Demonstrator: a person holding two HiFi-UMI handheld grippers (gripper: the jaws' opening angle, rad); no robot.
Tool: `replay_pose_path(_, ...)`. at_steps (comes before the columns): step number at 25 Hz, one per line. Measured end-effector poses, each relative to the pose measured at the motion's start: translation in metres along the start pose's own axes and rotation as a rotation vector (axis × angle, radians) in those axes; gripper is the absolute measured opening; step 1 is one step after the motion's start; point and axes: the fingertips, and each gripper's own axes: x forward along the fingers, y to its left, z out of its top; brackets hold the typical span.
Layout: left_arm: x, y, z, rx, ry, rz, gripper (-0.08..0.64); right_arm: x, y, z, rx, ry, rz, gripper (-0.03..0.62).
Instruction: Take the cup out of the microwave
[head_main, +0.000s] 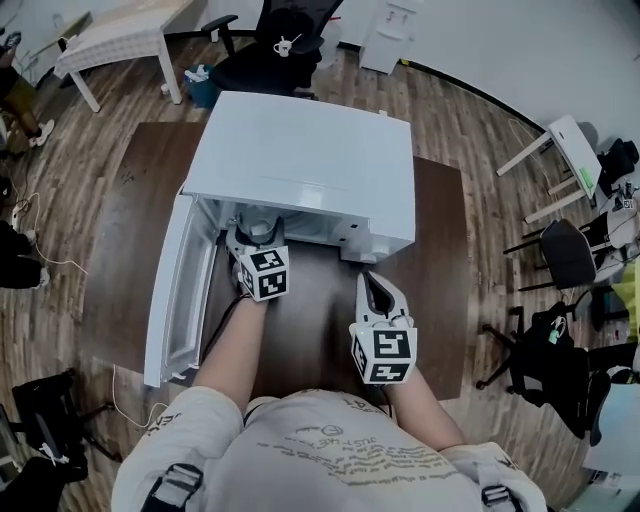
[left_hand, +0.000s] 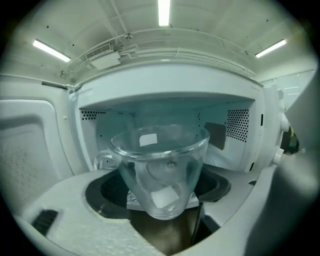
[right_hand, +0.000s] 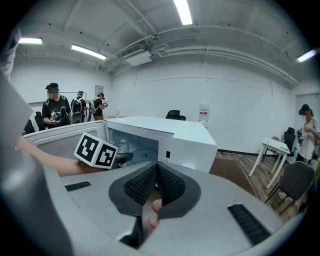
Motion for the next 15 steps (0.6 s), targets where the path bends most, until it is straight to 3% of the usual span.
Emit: replay_pose_path(15, -0.119, -0.010, 0.039, 0.008, -0.053, -0.019, 0.383, -0.016, 0.032, 0.017, 0.134, -0.093, 0.152, 0.014)
